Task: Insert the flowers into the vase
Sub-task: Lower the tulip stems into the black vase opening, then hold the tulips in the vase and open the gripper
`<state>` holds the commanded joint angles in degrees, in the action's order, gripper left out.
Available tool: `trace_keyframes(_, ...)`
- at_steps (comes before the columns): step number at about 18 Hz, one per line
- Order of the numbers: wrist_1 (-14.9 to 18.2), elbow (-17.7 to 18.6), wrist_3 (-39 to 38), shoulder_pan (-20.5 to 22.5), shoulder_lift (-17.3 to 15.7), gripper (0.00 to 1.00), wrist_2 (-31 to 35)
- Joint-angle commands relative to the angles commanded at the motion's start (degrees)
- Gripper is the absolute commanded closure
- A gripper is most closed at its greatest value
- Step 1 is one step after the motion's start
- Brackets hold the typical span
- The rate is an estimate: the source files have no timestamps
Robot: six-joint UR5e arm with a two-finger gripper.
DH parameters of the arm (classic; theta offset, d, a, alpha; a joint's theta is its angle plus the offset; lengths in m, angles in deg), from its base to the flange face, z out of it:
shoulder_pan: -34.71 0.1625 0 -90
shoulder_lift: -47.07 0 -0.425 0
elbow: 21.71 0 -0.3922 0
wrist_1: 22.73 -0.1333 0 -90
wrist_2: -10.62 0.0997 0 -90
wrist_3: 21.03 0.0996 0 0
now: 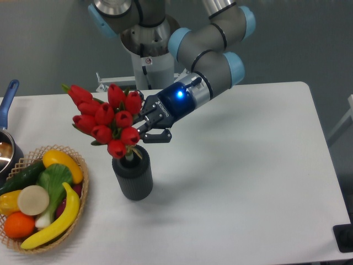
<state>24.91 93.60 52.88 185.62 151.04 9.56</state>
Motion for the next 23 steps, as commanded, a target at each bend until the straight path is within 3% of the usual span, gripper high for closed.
trace_keyframes(7,0.0,0.26,4.48,0.0,2.9,0.73,0.0)
trace_keyframes(23,-0.26,2.37,5.8,0.09,4.05,0.73,3.34)
